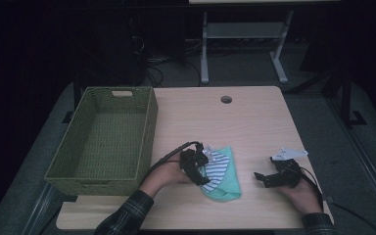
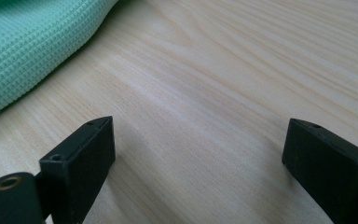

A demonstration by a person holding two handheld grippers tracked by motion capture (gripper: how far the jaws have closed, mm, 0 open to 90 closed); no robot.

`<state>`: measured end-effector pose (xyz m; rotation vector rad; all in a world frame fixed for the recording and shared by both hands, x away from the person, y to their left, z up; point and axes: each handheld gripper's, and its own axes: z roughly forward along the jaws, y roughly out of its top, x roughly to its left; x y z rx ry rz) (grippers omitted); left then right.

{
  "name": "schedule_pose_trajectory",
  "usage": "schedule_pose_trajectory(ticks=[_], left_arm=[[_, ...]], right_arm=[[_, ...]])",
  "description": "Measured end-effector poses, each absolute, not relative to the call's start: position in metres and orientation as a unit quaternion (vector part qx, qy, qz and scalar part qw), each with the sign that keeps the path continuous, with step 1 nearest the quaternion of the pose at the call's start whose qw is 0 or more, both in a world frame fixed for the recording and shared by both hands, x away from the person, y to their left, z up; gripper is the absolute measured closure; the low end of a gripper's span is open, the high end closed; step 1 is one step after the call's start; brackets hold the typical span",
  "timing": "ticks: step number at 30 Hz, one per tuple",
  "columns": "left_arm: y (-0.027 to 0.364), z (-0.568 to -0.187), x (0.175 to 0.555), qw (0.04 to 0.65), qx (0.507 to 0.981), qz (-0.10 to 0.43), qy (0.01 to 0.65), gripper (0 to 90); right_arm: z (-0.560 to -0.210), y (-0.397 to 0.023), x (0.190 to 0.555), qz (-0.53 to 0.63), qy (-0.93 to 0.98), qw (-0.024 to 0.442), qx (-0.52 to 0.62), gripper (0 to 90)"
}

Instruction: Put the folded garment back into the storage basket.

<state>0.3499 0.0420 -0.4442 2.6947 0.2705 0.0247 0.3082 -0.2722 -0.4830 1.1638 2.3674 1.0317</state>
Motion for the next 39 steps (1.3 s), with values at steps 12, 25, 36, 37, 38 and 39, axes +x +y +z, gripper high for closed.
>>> schedule_pose_trajectory(ticks=[12,25,36,37,38,39], left_arm=[[0.045,-0.446,0.351,0.224,0.968,0.003,0.112,36.4],[0.047,-0.442,0.353,0.215,0.965,-0.019,0.149,73.4],[0.050,-0.431,0.357,0.229,0.956,-0.037,0.181,76.3],[0.051,-0.428,0.357,0.232,0.955,-0.036,0.181,76.3],[0.051,-0.424,0.357,0.232,0.956,-0.034,0.178,76.2],[0.052,-0.421,0.357,0.235,0.955,-0.031,0.179,76.2]], right_arm=[[-0.483,-0.272,0.308,0.360,0.825,0.154,0.407,9.0],[-0.483,-0.272,0.308,0.360,0.825,0.155,0.407,9.1],[-0.483,-0.272,0.308,0.360,0.825,0.154,0.408,9.1],[-0.483,-0.272,0.308,0.360,0.825,0.154,0.408,9.1],[-0.483,-0.272,0.308,0.360,0.825,0.154,0.408,9.1],[-0.483,-0.272,0.308,0.360,0.825,0.154,0.408,9.1]])
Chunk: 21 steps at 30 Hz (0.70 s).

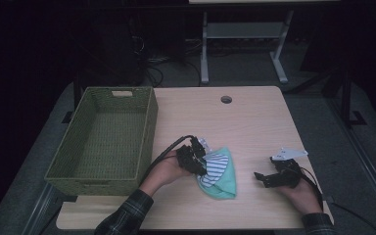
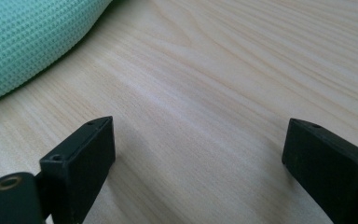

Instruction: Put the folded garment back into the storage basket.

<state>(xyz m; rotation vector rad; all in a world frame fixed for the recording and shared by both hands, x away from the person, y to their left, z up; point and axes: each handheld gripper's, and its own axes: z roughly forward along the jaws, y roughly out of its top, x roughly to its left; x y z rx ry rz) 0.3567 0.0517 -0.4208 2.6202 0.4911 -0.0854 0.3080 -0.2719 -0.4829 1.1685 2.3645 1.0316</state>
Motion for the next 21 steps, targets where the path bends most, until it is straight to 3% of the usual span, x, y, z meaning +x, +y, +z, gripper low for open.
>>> schedule_pose_trajectory(ticks=[21], left_arm=[[0.064,-0.375,0.363,0.272,0.941,-0.024,0.199,76.0]], right_arm=[[-0.483,-0.272,0.308,0.360,0.824,0.154,0.409,9.0]])
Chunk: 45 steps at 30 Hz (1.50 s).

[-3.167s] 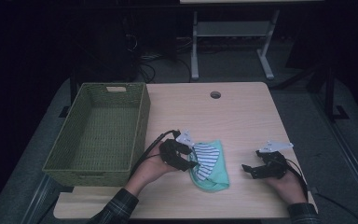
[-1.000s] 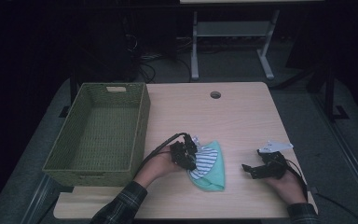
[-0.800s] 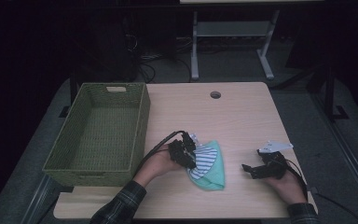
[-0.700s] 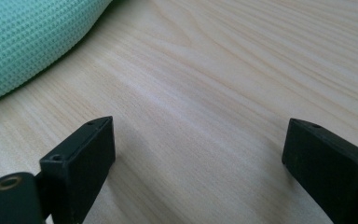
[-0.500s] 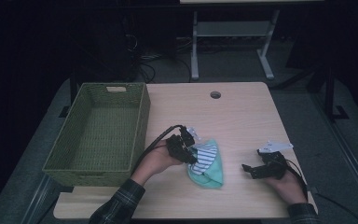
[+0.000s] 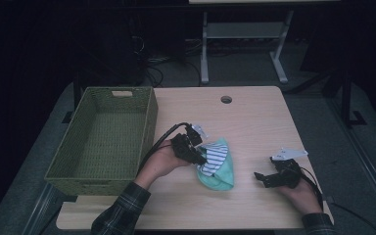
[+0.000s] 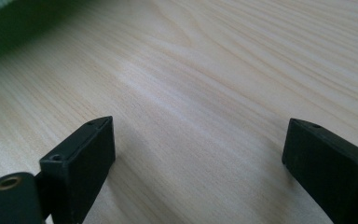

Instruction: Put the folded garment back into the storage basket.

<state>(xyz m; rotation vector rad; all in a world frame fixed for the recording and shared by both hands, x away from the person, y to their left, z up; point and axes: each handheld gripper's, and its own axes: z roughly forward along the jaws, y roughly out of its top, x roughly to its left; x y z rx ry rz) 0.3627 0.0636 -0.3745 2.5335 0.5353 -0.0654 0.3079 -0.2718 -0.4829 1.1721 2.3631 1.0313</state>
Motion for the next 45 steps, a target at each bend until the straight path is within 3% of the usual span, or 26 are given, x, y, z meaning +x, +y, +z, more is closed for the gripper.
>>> schedule_pose_trajectory(ticks=[14,22,45], left_arm=[[0.081,-0.336,0.371,0.286,0.935,-0.002,0.210,75.8],[0.096,-0.318,0.377,0.294,0.931,0.005,0.216,75.8],[0.142,-0.279,0.381,0.306,0.917,0.034,0.253,75.8]], right_arm=[[-0.483,-0.272,0.308,0.359,0.824,0.153,0.410,8.9],[-0.483,-0.270,0.308,0.352,0.825,0.152,0.415,3.4],[-0.483,-0.270,0.309,0.352,0.825,0.152,0.415,3.3]])
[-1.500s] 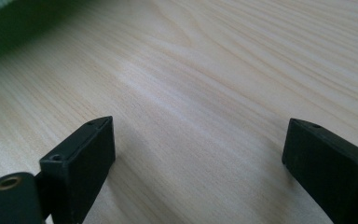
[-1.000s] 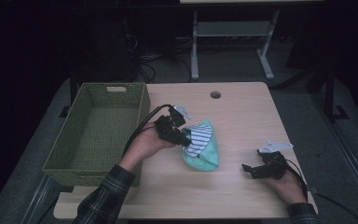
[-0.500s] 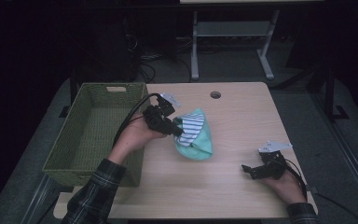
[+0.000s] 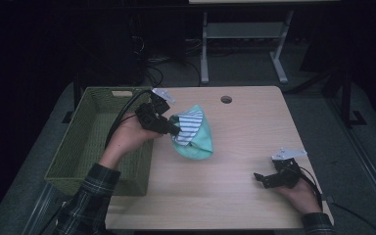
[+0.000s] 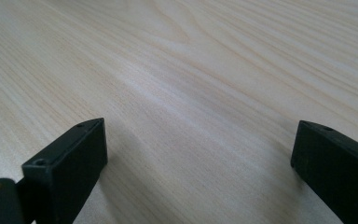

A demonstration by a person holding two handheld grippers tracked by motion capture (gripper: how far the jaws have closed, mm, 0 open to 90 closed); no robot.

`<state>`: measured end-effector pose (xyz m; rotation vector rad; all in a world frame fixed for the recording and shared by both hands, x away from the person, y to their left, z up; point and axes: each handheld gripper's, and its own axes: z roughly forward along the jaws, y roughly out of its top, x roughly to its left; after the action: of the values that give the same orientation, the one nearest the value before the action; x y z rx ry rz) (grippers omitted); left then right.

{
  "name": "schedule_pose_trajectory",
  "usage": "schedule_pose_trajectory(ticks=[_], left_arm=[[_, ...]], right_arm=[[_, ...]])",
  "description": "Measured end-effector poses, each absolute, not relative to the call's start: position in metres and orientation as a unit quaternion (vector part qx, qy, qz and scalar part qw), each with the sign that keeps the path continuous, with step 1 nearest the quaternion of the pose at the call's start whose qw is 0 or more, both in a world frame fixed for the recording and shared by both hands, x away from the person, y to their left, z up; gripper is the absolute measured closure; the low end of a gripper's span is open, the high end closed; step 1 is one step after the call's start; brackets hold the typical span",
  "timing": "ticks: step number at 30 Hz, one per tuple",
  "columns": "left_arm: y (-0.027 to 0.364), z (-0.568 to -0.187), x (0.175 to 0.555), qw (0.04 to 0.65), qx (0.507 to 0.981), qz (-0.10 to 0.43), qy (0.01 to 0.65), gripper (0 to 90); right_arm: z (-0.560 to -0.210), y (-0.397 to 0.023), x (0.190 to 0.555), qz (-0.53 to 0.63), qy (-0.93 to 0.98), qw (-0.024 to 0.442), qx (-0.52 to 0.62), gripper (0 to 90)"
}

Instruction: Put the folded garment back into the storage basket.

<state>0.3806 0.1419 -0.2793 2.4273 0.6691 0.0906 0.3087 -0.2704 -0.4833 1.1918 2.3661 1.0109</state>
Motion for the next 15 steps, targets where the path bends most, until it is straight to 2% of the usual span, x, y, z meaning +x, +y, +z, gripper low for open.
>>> schedule_pose_trajectory(ticks=[15], left_arm=[[0.180,-0.262,0.380,0.310,0.904,0.061,0.288,75.7]], right_arm=[[-0.483,-0.270,0.309,0.353,0.824,0.152,0.416,3.3]])
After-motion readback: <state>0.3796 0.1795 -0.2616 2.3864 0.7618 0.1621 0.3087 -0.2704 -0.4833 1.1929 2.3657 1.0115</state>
